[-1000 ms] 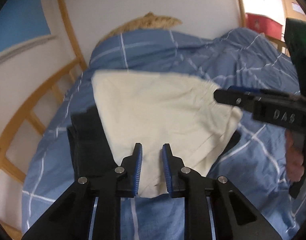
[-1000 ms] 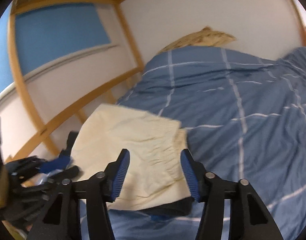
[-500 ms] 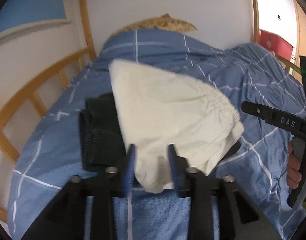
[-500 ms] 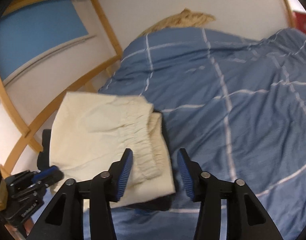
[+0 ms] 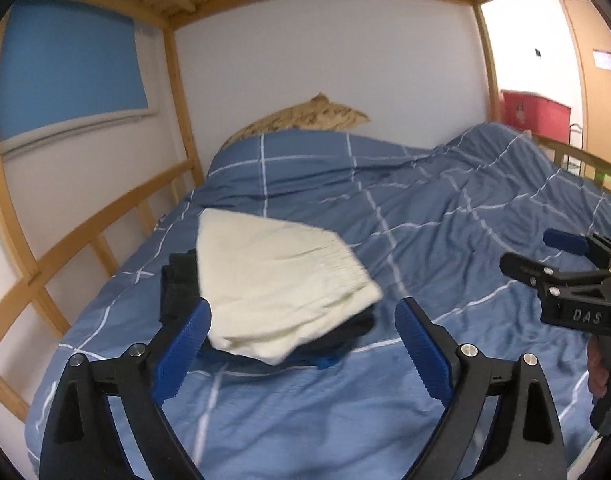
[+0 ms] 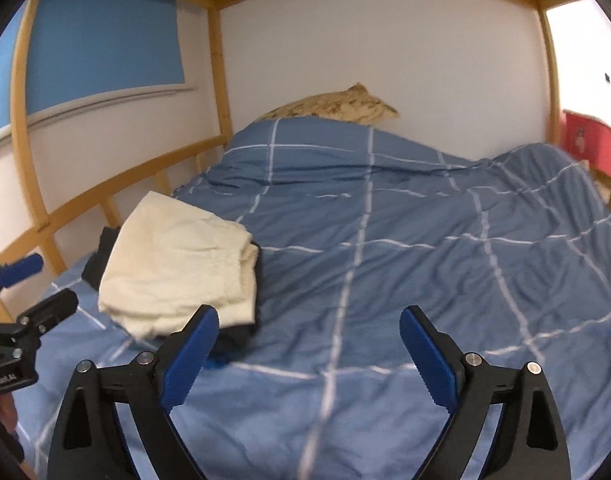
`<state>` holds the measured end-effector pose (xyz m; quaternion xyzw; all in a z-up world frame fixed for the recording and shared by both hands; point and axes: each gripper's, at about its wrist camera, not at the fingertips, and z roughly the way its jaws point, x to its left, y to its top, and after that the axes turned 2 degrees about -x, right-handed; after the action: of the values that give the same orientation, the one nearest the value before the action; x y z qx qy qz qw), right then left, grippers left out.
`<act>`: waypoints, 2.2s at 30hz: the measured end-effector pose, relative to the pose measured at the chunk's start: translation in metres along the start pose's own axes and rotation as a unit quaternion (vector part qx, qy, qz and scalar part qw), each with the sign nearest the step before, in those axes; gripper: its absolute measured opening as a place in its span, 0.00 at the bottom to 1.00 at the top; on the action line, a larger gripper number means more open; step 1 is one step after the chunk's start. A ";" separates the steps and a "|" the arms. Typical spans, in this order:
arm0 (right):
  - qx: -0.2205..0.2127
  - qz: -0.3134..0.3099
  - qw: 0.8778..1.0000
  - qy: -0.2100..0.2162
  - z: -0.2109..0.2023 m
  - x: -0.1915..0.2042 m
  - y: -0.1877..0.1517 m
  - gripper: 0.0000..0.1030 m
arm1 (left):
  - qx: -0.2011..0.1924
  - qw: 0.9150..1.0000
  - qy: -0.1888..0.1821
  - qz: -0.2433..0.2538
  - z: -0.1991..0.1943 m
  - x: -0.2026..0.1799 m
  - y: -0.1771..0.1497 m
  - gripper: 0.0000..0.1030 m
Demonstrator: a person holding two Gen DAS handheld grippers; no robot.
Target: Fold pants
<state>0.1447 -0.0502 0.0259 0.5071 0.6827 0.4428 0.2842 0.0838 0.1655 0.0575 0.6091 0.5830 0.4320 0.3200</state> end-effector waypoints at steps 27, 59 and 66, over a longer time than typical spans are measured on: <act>-0.014 0.033 0.998 -0.054 -0.141 -0.085 -0.073 0.93 | 0.016 1.000 -0.003 -0.013 -0.075 -0.116 -0.042 0.99; -0.009 0.035 0.998 -0.053 -0.141 -0.088 -0.079 0.93 | 0.026 0.999 0.003 -0.033 -0.085 -0.114 -0.048 1.00; -0.009 0.034 0.998 -0.054 -0.140 -0.086 -0.080 0.93 | 0.024 0.999 0.003 -0.035 -0.086 -0.114 -0.048 1.00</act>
<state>0.0202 -0.1831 0.0118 0.5508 0.6447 0.4302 0.3097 -0.0087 0.0489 0.0334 0.5949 0.6148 0.4082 0.3185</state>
